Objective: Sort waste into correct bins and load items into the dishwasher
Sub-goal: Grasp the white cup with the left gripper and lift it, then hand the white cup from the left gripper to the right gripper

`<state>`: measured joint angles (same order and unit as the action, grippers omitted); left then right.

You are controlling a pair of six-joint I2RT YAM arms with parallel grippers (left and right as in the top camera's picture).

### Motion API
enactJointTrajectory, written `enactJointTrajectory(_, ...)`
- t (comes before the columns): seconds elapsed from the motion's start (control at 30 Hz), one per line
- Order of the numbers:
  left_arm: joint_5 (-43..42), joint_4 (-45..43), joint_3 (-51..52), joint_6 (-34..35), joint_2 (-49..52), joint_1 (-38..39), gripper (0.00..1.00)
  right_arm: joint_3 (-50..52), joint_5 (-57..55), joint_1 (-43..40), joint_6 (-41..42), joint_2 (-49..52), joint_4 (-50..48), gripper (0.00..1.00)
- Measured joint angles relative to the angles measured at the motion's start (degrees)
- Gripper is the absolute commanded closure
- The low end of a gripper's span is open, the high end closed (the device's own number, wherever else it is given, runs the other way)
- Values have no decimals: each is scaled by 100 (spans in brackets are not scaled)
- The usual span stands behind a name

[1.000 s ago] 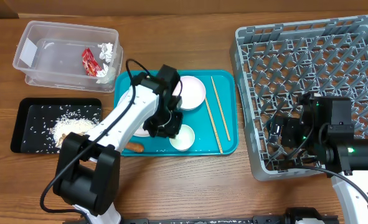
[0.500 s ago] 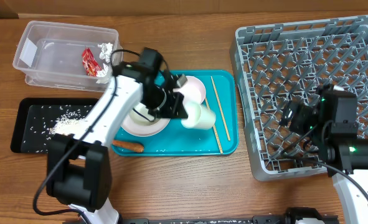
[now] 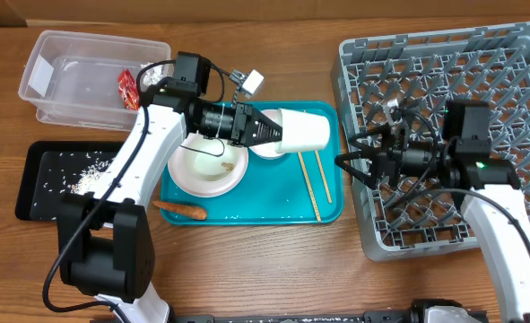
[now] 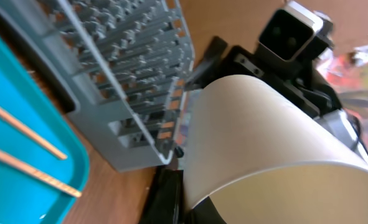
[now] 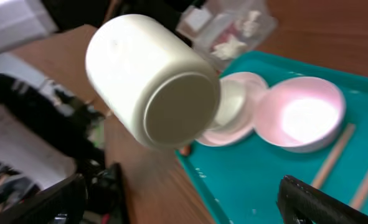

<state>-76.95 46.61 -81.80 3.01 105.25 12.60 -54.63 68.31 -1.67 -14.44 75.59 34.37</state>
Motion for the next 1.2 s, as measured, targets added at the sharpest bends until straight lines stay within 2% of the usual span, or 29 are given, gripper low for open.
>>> enactJointTrajectory(0.27,-153,-332,0,87,0,402,96,-2,1099,0,-179,247,-264,0)
enactJointTrajectory(0.5,-190,-807,0,459,0,619,96,0,1405,0,-214,247,-280,1)
enactJointTrajectory(0.67,-50,-946,0,787,0,798,96,0,1467,-9,-214,249,-264,6)
enactJointTrajectory(0.77,0,-1012,0,918,0,879,96,0,1456,-13,-214,249,-267,15)
enactJointTrajectory(0.9,4,-1102,0,1086,0,918,96,0,1394,-20,-214,254,-264,16)
enactJointTrajectory(1.0,7,-1241,0,1217,0,918,96,0,1379,-22,-221,254,-282,23)
enactJointTrajectory(1.2,-4,-1322,0,1390,0,920,96,0,1331,-22,-227,260,-282,27)
